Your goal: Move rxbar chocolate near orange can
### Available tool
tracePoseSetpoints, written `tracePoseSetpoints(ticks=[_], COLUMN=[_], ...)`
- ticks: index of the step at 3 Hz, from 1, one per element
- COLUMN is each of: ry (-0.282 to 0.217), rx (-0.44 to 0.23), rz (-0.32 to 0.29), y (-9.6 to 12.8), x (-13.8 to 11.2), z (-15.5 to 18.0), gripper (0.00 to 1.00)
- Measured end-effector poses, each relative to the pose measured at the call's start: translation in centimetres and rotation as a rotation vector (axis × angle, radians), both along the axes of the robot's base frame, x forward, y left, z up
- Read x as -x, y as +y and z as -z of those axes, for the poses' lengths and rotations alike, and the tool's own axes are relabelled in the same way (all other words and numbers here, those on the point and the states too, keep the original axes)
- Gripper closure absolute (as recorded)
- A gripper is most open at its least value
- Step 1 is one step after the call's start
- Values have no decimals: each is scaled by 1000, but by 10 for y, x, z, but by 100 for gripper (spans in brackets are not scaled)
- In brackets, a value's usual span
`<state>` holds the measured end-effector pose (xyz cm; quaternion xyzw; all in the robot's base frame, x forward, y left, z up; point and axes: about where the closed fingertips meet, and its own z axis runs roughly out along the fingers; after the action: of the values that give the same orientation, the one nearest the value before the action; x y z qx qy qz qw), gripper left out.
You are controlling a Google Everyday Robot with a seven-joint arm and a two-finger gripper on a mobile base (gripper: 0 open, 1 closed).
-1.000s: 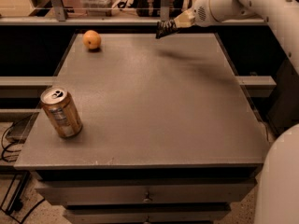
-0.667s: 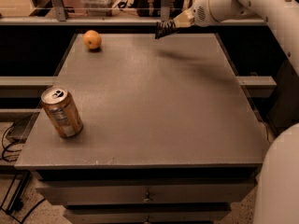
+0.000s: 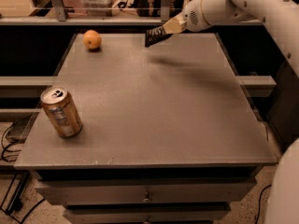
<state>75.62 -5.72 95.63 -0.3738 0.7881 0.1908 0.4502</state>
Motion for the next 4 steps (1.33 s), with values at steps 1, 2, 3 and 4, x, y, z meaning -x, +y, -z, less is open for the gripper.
tracePoseSetpoints(ticks=[1,2,3,4], ry=[72,73,115,173], rx=[-52,-52,-19,30], rz=[-95,-95,-135,-217], y=[42,42,55,82], x=[45,45,55,84], z=[12,12,20,27], gripper=[100,100,100,100])
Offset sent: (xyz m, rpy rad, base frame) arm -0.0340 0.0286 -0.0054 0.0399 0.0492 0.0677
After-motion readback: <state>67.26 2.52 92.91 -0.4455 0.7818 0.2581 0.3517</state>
